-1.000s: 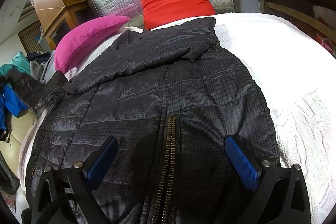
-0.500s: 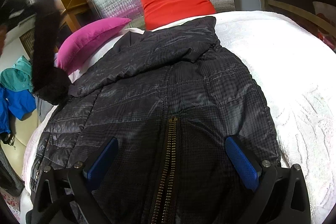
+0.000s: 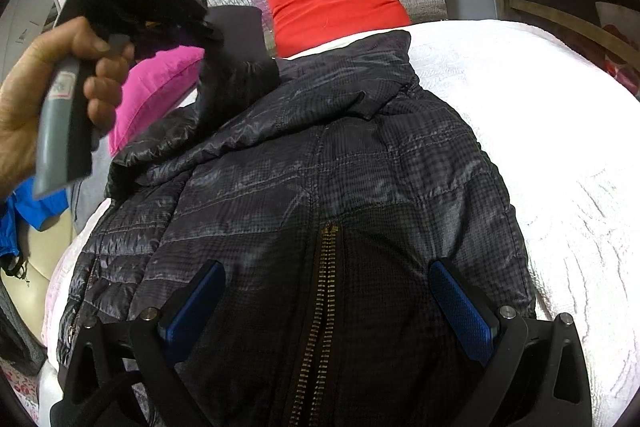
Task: Fold large clothes
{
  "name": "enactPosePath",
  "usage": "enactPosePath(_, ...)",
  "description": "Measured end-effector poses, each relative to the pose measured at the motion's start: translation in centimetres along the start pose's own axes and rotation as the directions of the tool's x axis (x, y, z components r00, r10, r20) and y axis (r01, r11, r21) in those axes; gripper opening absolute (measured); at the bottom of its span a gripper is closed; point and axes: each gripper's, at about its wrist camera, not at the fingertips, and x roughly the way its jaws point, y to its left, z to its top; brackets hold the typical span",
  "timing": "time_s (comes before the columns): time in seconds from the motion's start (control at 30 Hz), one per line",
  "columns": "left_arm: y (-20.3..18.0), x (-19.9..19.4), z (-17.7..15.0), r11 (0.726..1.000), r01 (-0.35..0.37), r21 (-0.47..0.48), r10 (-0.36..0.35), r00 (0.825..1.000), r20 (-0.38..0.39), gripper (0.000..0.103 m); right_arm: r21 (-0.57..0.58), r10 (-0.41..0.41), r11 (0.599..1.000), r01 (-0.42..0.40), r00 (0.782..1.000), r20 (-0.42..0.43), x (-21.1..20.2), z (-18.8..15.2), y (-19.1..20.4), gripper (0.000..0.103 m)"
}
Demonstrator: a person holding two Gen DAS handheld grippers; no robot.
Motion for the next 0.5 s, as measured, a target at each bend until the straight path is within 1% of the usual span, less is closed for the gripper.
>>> enactPosePath(0.07,0.2,0.3,0.4,1.0,0.028,-0.004,-0.028,0.999,-0.017,0.028,-0.001,0.0,1.0,0.0,1.0,0.001,0.0,0.0,0.0,0.103)
enactPosePath(0.1,0.3,-0.1,0.3,0.999,0.046,-0.004,-0.046,0.998,-0.036,0.051,-0.001,0.001,1.0,-0.001,1.0,0.001,0.0,0.0,0.0,0.103)
enactPosePath(0.13,0.3,-0.6,0.1,0.998,0.064,-0.008,-0.064,0.997,-0.044,0.067,-0.001,0.0,1.0,0.0,1.0,0.002,0.0,0.0,0.0,0.103)
enactPosePath(0.23,1.7,-2.2,-0.4,0.995,0.098,-0.024,-0.098,0.995,-0.007,0.069,-0.002,0.0,1.0,0.0,1.0,0.004,0.1,0.0,0.0,0.103)
enactPosePath(0.33,4.7,-3.8,-1.6,0.988,0.131,-0.081,-0.13,0.991,0.021,0.07,0.0,0.005,1.0,-0.005,1.0,0.008,0.0,-0.1,-0.1,0.103)
enactPosePath(0.43,9.0,-5.4,-4.2,0.976,0.128,-0.174,-0.116,0.99,0.078,0.071,0.004,0.011,1.0,-0.011,1.0,0.011,-0.1,-0.2,-0.2,0.103)
enactPosePath(0.5,11.7,-6.0,-6.3,0.97,0.11,-0.216,-0.091,0.991,0.099,0.071,0.005,0.014,1.0,-0.014,1.0,0.012,-0.2,-0.2,-0.3,0.103)
